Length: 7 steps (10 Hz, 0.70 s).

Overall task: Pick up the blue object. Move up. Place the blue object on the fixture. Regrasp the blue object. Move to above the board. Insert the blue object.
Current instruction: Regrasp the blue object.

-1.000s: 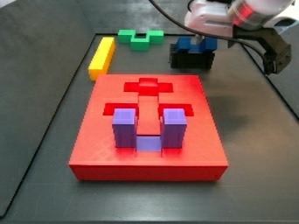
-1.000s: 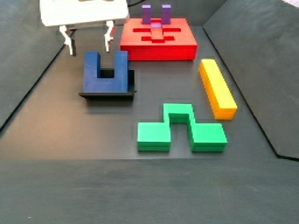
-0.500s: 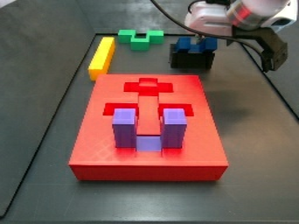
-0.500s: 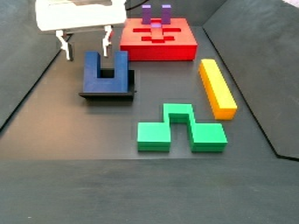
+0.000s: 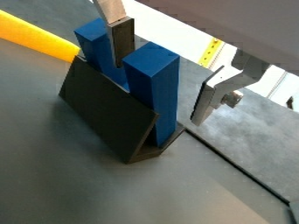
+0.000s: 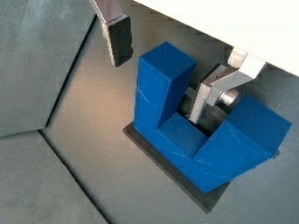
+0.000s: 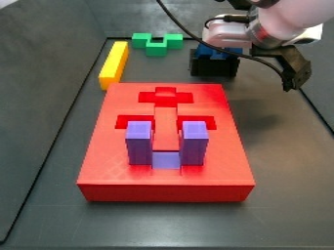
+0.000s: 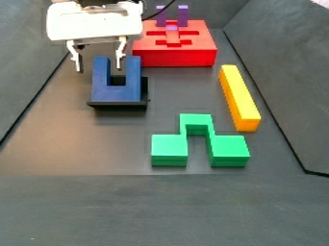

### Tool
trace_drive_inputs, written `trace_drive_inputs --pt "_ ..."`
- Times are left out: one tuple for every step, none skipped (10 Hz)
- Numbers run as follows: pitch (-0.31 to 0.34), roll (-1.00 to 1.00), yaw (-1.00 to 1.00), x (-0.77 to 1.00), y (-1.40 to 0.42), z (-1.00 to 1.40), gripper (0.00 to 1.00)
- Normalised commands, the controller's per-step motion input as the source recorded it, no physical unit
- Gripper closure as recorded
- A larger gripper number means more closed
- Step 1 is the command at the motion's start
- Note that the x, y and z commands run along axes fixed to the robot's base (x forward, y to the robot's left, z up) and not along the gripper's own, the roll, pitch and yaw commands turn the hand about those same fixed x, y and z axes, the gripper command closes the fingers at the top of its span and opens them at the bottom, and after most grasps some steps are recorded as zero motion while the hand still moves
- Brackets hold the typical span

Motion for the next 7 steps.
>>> trace_drive_inputs --pt "0.0 0.25 0.0 0.0 0.0 -0.07 0.0" --pt "0.0 0.2 0.0 0.0 0.0 -0.02 0.0" --pt "0.0 0.0 0.0 0.0 0.0 0.0 0.0" --pt "0.0 0.0 0.0 0.0 0.0 0.0 1.0" --pt "0.0 0.0 0.0 0.0 0.0 0.0 1.0" --pt "0.0 0.0 0.0 0.0 0.0 0.0 1.0" --pt "0.0 0.0 0.0 0.0 0.0 0.0 1.0"
